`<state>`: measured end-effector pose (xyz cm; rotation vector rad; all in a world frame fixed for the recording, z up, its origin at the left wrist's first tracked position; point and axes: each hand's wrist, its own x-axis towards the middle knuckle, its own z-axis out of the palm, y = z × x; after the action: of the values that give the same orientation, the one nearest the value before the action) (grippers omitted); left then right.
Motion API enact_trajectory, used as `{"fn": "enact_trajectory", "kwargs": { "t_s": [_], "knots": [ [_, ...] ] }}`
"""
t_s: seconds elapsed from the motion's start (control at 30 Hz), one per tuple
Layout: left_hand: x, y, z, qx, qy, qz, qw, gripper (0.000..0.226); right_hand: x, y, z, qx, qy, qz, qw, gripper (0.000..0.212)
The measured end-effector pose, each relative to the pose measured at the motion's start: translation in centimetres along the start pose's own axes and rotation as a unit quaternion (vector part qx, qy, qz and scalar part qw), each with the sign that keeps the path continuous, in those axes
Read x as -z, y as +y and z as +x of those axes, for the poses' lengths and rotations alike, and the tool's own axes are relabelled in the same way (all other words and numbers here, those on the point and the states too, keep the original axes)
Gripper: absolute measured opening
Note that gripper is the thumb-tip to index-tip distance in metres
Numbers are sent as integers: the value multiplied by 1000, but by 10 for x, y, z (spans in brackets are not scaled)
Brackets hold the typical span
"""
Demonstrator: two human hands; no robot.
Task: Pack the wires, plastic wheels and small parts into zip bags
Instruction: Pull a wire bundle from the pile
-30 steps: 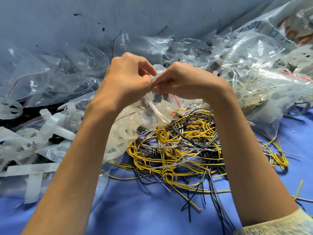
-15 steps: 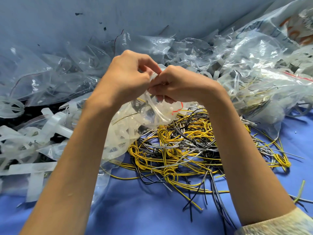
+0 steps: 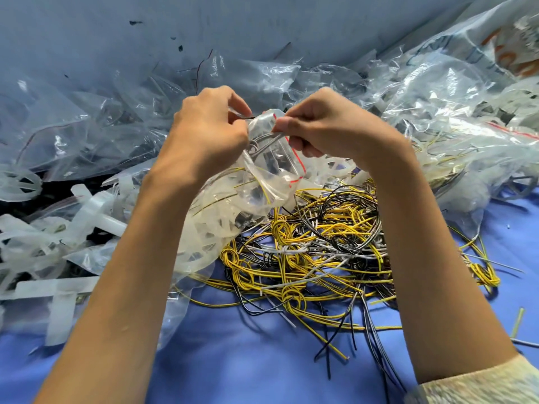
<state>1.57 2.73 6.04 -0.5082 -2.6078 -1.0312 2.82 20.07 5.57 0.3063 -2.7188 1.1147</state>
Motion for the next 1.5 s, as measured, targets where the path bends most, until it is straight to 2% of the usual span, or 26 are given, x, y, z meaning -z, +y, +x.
{"fn": "enact_trajectory", "kwargs": {
  "t_s": [0.13, 0.23, 0.37, 0.5, 0.6, 0.73, 0.83, 0.93, 1.03, 1.13, 1.27, 1.37, 1.43, 1.5],
  "knots": [
    [-1, -4, 3, 7, 16, -21, 1000, 19, -11, -8, 4, -13, 26, 17, 999, 31],
    [-4, -4, 3, 1, 20, -35, 999, 18, -28, -19, 5, 4, -46, -36, 998, 32],
    [-4, -4, 4, -15, 28, -40, 999, 19, -39, -30, 5, 38, -152, -134, 978, 27],
    [-2, -5, 5, -17, 23, -60, 998, 17, -30, -25, -2, 44, -190, -118, 974, 38],
    [-4, -3, 4, -22, 20, -62, 998, 16, -29, -20, 2, 47, -153, -100, 982, 36],
    [-4, -1, 4, -24, 25, -57, 998, 17, -39, -14, 11, -17, -53, 27, 998, 39],
    [-3, -2, 4, -21, 28, -54, 998, 17, -52, -12, 15, -43, -46, -48, 997, 46],
    [-3, -2, 4, -21, 27, -53, 998, 16, -54, -15, 16, -18, -105, -109, 988, 39],
    [-4, -1, 3, -20, 21, -61, 998, 16, -48, -21, 7, 24, -204, -84, 975, 17],
    [-4, 0, 2, -20, 17, -63, 998, 16, -45, -22, 1, 35, -243, -72, 967, 23],
    [-4, 1, 3, -21, 19, -70, 997, 15, -36, -17, 3, 11, -228, -108, 968, 27],
    [-4, -1, 2, -18, 20, -71, 997, 15, -31, -17, 2, 7, -163, -162, 973, 26],
    [-4, -2, 3, -17, 21, -71, 997, 15, -29, -17, 2, 22, -129, -132, 983, 24],
    [-4, -1, 3, -18, 22, -69, 997, 15, -28, -21, 1, 66, -123, -120, 983, 35]
  ]
}}
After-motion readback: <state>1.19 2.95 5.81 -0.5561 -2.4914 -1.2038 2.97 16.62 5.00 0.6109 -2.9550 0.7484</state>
